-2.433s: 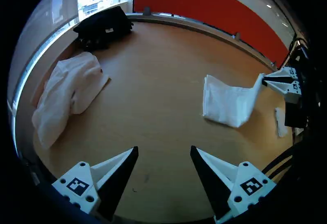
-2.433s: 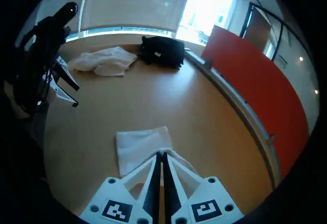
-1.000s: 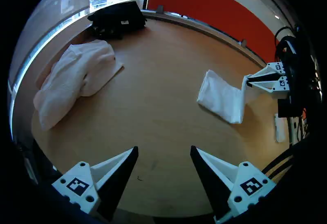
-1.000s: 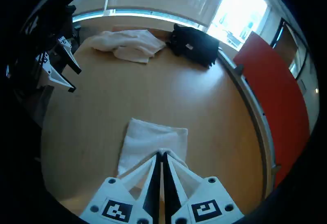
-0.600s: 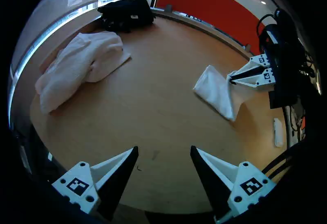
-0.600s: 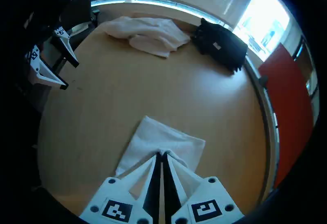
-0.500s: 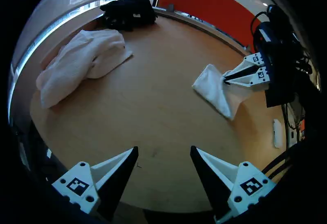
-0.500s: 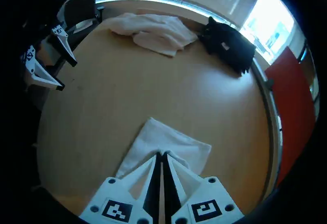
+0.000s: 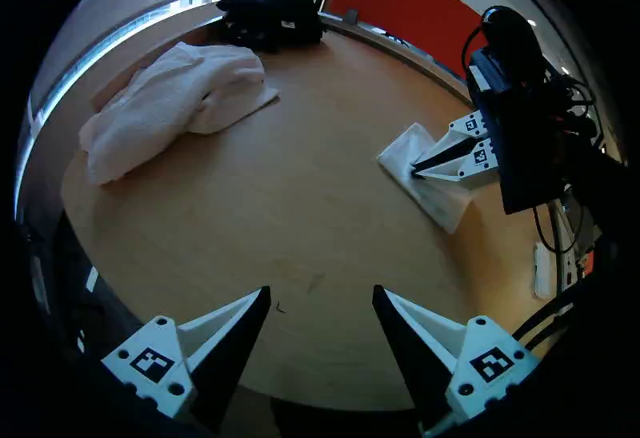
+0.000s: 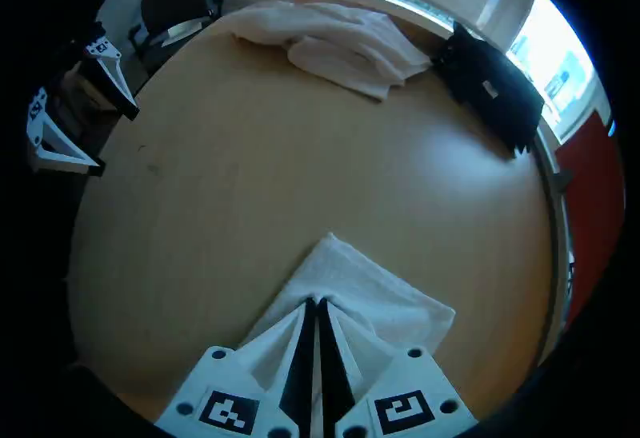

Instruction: Fold towel

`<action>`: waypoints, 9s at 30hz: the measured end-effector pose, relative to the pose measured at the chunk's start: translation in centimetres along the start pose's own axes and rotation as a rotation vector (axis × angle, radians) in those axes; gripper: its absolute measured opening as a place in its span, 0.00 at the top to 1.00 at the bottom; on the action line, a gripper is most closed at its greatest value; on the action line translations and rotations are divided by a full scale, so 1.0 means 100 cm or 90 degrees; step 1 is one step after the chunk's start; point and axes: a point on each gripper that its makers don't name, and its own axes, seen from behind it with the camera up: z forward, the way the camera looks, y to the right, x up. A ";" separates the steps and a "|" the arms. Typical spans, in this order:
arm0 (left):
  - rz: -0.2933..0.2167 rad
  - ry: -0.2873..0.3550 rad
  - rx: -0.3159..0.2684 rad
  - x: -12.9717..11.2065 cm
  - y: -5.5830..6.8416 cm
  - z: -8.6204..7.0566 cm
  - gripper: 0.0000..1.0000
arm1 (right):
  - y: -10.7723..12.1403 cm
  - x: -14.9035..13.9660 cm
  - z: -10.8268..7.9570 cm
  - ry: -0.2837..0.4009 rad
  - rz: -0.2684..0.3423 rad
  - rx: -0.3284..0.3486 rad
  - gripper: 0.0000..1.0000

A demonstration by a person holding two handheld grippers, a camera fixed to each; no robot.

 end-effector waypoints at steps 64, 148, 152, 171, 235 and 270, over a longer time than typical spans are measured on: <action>0.036 0.002 -0.024 0.004 0.010 -0.004 0.06 | -0.040 -0.030 -0.092 0.150 0.290 -0.137 0.31; 0.032 0.004 -0.022 0.009 0.010 -0.003 0.06 | 0.018 -0.044 -0.071 0.117 0.286 -0.164 0.31; 0.030 0.004 -0.019 0.008 0.010 -0.002 0.06 | 0.025 -0.042 -0.070 0.118 0.286 -0.169 0.31; 0.033 0.000 -0.022 0.008 0.015 -0.001 0.06 | 0.048 -0.038 -0.077 0.130 0.290 -0.199 0.31; 0.035 -0.011 -0.023 0.017 0.023 0.013 0.06 | 0.029 -0.054 -0.065 0.142 0.342 -0.168 0.29; 0.039 -0.010 -0.027 0.018 0.026 0.014 0.06 | -0.052 -0.075 -0.047 0.131 0.413 -0.148 0.29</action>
